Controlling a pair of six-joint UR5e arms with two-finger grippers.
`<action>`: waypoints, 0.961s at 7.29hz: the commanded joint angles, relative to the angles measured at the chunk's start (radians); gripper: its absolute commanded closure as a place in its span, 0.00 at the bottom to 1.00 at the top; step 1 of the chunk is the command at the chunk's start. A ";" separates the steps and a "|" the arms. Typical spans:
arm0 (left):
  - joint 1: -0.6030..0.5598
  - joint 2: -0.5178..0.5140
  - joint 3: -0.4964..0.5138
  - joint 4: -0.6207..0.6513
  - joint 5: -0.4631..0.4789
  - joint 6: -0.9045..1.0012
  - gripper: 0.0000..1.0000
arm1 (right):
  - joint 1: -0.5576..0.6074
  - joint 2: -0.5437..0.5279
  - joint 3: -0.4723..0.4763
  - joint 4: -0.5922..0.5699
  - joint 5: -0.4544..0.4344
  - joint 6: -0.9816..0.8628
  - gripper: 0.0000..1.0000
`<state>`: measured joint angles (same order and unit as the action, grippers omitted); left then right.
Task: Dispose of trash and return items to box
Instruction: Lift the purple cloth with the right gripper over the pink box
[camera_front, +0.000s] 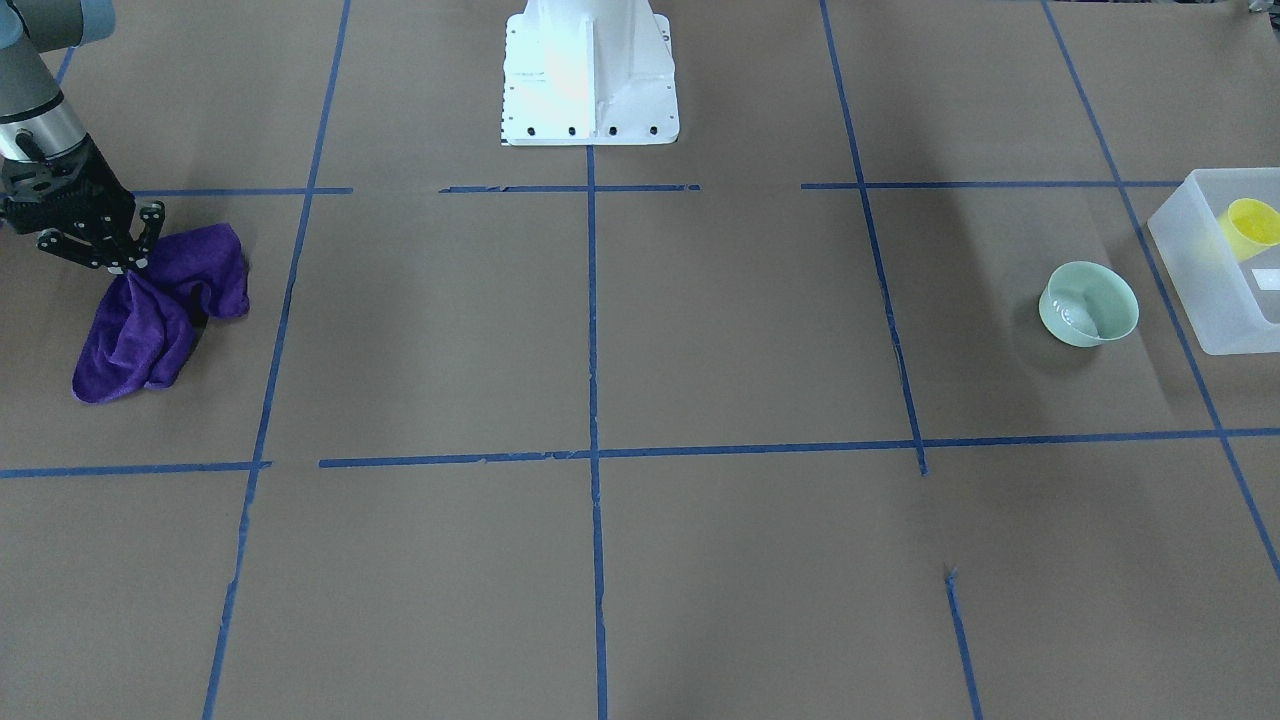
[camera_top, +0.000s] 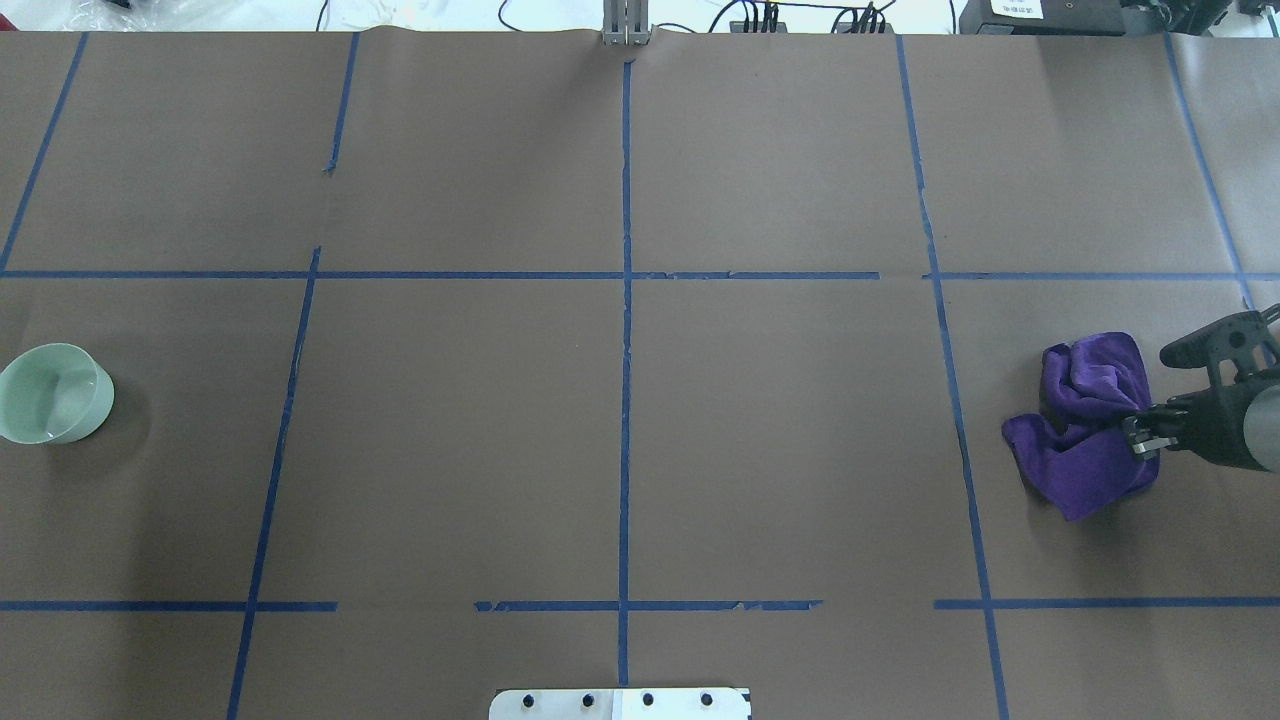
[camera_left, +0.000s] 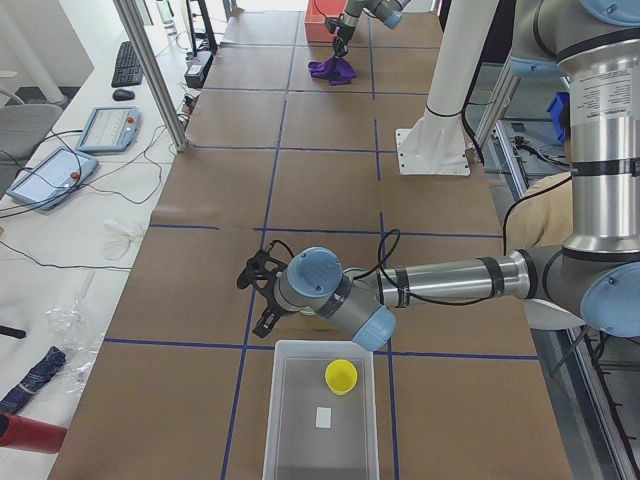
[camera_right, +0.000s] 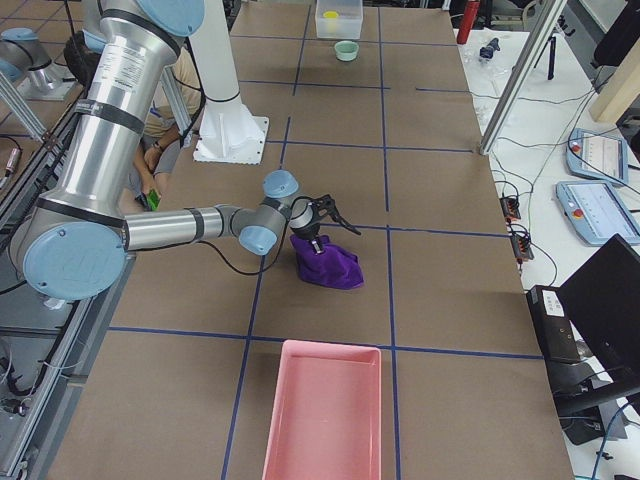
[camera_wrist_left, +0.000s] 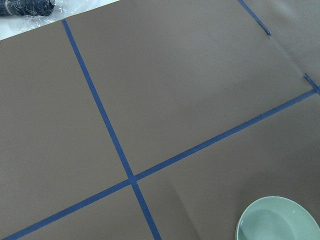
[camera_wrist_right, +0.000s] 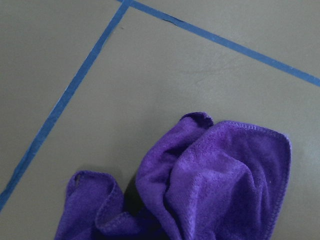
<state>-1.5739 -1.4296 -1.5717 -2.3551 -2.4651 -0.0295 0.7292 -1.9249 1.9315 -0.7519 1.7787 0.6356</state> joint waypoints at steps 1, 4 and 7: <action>0.014 -0.015 -0.004 0.029 0.000 -0.027 0.00 | 0.263 0.012 0.033 -0.152 0.191 -0.295 1.00; 0.074 -0.054 -0.178 0.328 0.154 -0.026 0.00 | 0.711 0.033 0.032 -0.445 0.463 -0.804 1.00; 0.072 -0.069 -0.186 0.346 0.156 -0.026 0.00 | 1.104 0.163 0.006 -0.882 0.409 -1.447 1.00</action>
<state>-1.5021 -1.4940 -1.7512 -2.0168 -2.3135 -0.0553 1.6735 -1.8404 1.9502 -1.4408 2.2228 -0.5564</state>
